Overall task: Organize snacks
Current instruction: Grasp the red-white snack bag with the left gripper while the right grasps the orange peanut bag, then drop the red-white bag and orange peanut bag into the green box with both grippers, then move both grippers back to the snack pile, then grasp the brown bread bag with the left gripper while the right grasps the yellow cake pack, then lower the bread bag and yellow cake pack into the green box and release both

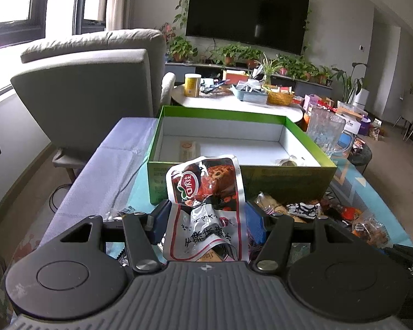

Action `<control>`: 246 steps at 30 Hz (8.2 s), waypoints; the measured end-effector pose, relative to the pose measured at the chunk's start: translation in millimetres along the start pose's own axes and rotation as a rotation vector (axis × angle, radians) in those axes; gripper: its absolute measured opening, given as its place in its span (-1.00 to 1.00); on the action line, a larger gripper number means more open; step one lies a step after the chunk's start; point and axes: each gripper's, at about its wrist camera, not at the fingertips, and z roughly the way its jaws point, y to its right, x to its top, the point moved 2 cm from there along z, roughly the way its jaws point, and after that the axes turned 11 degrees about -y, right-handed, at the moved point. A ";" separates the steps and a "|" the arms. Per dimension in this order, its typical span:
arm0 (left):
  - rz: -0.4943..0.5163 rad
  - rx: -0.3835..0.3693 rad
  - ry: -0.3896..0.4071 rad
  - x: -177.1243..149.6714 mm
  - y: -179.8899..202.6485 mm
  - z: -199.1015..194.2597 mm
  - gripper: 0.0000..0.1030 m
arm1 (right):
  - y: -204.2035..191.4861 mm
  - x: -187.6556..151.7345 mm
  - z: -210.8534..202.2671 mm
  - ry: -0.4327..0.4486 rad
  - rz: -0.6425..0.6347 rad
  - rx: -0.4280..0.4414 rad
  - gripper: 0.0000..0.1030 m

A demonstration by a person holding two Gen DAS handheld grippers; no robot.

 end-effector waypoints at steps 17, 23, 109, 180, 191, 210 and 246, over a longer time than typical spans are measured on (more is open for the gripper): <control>0.023 -0.006 0.057 22.0 12.8 -1.2 0.06 | -15.4 39.6 -29.9 0.186 -0.058 0.025 0.12; 0.046 -0.013 0.087 48.6 20.5 9.7 0.06 | -15.7 66.7 -27.8 0.236 -0.068 0.020 0.12; -0.060 0.088 -0.215 -11.0 -15.7 68.2 0.18 | -2.3 43.3 8.9 0.068 -0.032 -0.034 0.13; -0.047 0.015 -0.151 -23.1 -23.3 36.5 -0.13 | -10.7 33.8 37.6 0.027 -0.162 -0.170 0.12; -0.032 0.022 -0.075 -20.4 -16.0 6.1 -0.13 | -20.6 25.3 -10.9 0.132 -0.181 -0.137 0.12; 0.027 0.019 0.046 25.0 0.3 -7.9 -0.13 | -18.1 59.0 -35.4 0.302 -0.170 -0.088 0.12; 0.065 0.048 -0.049 103.4 5.6 112.3 -0.12 | 6.0 128.3 46.3 0.204 -0.099 -0.122 0.12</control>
